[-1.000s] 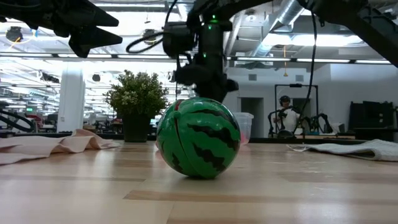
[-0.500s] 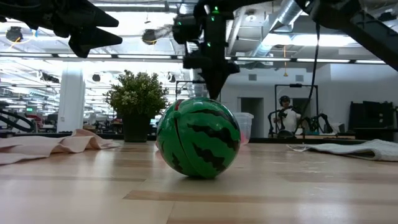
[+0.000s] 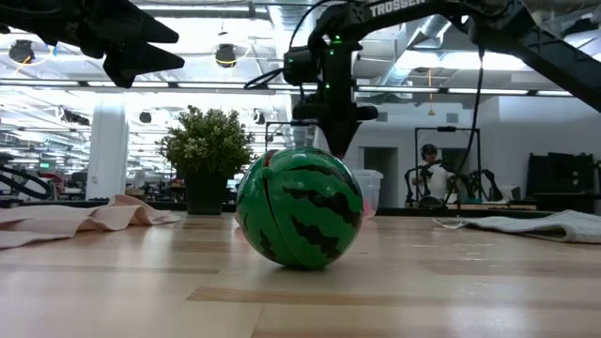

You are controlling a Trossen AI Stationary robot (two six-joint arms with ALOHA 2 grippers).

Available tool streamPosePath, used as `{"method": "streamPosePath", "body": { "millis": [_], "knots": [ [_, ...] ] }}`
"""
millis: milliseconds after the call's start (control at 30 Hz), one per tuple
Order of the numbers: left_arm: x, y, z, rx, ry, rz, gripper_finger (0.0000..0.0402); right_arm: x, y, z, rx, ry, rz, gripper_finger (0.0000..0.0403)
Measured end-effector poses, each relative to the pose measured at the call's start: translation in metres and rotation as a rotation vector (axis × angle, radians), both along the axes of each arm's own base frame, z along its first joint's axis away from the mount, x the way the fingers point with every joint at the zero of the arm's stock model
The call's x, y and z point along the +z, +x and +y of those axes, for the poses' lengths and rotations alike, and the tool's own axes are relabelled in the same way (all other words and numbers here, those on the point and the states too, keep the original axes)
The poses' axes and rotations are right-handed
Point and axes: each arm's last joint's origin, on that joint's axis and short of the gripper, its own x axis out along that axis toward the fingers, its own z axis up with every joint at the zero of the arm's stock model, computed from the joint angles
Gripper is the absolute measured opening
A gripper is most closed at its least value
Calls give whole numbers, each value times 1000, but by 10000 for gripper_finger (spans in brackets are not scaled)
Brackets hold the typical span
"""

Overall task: Pick and placing Produce into tupperware
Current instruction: Put the red cherry into the transparent bin, then put the peach into the transparent bin

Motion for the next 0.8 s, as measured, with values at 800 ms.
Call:
{"method": "streamPosePath", "body": {
  "millis": [800],
  "knots": [
    [-5, -1, 1, 21, 21, 25, 236, 85, 13, 101, 425, -2, -368, 256]
  ]
}}
